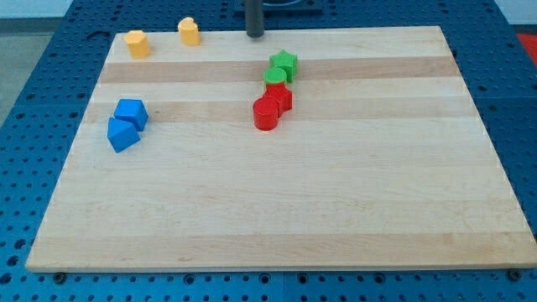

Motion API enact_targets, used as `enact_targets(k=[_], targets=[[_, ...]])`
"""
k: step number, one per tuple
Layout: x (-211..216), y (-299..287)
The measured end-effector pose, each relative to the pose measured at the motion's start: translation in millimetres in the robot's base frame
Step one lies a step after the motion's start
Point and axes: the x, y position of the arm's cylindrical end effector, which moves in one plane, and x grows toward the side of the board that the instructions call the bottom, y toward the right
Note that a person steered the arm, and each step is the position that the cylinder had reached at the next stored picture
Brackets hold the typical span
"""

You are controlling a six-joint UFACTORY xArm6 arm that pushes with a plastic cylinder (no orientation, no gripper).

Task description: Move your arm towards yellow heart

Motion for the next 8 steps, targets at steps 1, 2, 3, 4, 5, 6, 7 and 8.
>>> enact_targets(k=[1,2,3,4,5,6,7,8], targets=[[1,-26],[22,-82],[65,-80],[50,-58],[1,-34],[1,-35],[0,-38],[0,-46]])
